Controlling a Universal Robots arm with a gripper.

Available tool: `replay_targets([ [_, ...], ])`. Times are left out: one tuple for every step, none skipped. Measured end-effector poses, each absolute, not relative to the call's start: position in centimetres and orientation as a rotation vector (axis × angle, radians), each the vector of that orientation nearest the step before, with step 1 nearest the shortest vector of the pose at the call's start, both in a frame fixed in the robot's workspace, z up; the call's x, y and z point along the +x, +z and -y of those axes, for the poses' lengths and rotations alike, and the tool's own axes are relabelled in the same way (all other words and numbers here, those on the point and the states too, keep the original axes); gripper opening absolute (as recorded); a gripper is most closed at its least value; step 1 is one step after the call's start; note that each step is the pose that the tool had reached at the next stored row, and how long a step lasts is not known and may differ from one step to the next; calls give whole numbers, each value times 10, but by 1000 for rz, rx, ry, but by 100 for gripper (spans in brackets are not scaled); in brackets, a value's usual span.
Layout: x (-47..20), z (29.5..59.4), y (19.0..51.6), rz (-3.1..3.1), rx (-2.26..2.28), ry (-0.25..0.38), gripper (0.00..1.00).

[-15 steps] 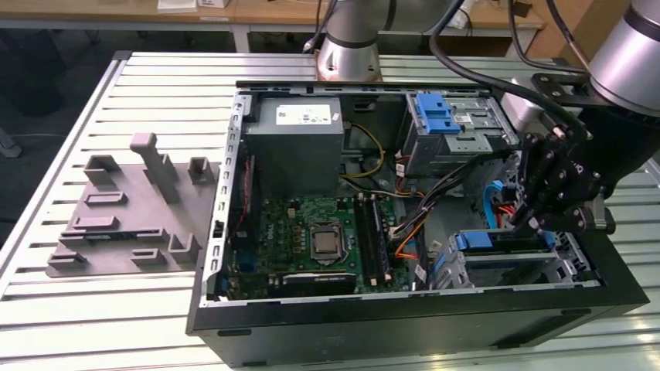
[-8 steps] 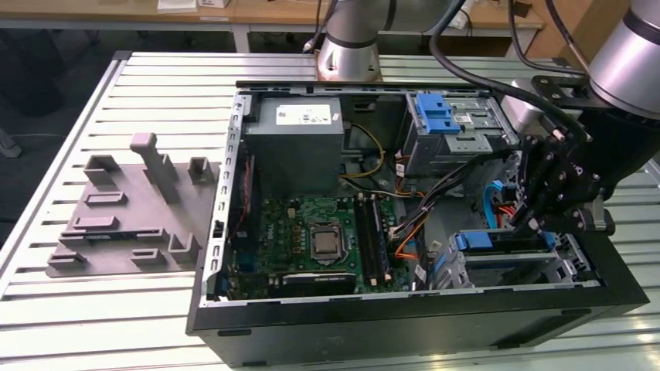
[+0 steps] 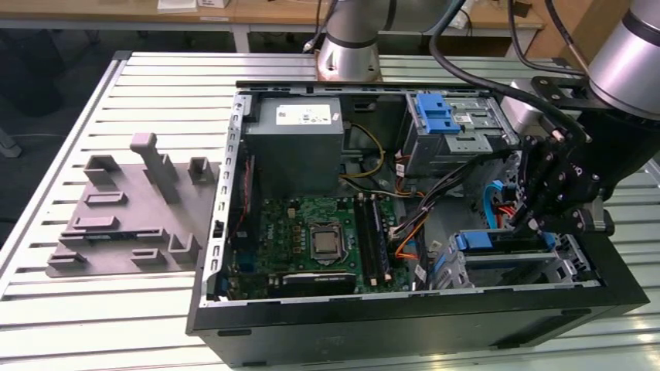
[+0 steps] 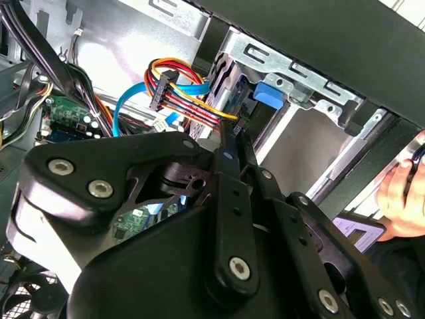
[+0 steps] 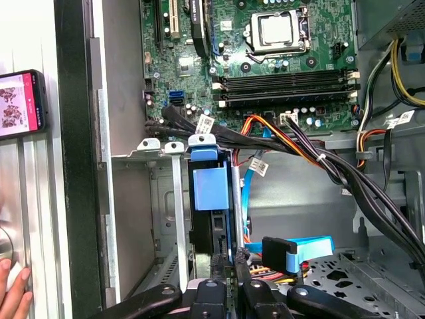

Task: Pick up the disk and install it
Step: 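Insert the first disk wire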

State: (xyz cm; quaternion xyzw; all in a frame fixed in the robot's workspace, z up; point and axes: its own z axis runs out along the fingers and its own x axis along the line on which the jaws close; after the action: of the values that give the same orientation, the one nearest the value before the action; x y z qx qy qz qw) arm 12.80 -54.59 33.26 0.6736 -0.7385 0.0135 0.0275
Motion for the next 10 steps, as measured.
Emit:
replay_targets([
  [128, 546, 333, 2280, 2080, 42, 16],
  [128, 546, 333, 2280, 2080, 42, 16],
  [128, 546, 333, 2280, 2080, 41, 16],
  [128, 546, 333, 2281, 2080, 40, 16],
  [128, 546, 333, 2281, 2081, 40, 16],
  [128, 546, 334, 2280, 2082, 40, 16],
  [128, 546, 334, 2279, 2082, 40, 16],
  [128, 546, 334, 2278, 2084, 40, 16],
  [128, 546, 334, 2275, 2087, 40, 16],
  [128, 546, 334, 2274, 2089, 40, 16],
])
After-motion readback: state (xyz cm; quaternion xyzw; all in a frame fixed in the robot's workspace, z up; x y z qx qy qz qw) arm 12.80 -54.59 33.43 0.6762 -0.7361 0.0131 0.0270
